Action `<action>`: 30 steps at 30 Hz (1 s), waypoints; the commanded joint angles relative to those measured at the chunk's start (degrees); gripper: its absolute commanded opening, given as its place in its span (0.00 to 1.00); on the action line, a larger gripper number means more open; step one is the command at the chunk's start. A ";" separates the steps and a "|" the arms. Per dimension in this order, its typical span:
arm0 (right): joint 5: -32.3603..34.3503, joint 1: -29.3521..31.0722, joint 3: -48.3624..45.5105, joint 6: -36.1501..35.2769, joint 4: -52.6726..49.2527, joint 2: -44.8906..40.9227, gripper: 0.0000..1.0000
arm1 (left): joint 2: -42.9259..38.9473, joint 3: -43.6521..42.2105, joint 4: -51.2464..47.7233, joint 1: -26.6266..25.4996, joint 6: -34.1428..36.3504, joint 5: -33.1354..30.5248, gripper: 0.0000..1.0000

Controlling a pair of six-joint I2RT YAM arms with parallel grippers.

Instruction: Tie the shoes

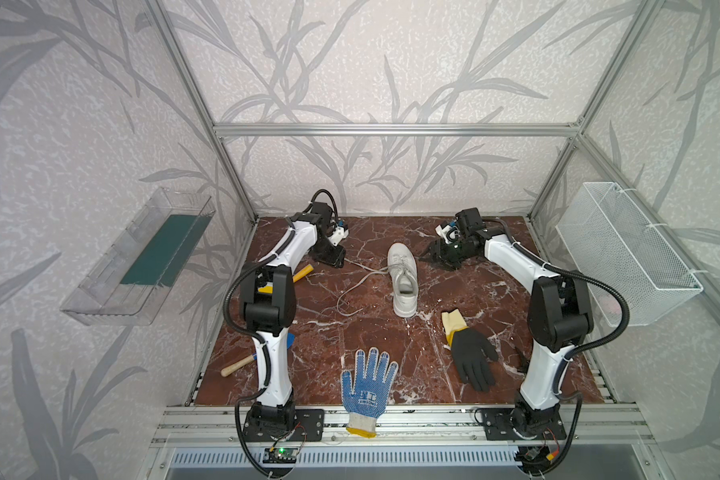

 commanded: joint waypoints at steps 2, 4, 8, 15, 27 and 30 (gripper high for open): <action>0.13 -0.26 -1.47 -1.17 -0.40 -2.12 0.58 | -8.55 -7.43 4.43 -1.88 -6.50 -7.71 0.52; 0.15 -0.27 -2.64 -1.01 0.44 -2.85 0.58 | -10.31 -10.72 5.38 -3.29 -9.71 -8.94 0.50; -0.11 -0.26 -5.14 -0.42 2.42 -4.60 0.58 | -12.57 -17.20 7.27 -7.11 -13.06 -11.94 0.49; -0.03 -0.27 -9.23 -1.43 2.66 -7.93 0.58 | -13.43 -24.39 10.52 -10.22 -17.84 -11.93 0.46; -1.55 -0.35 -9.87 -2.82 1.33 -8.92 0.58 | -12.91 -28.93 12.15 -11.35 -21.29 -16.16 0.38; -2.13 -0.53 -9.11 -3.24 0.72 -8.27 0.58 | -11.93 -29.40 12.03 -11.42 -21.65 -15.42 0.37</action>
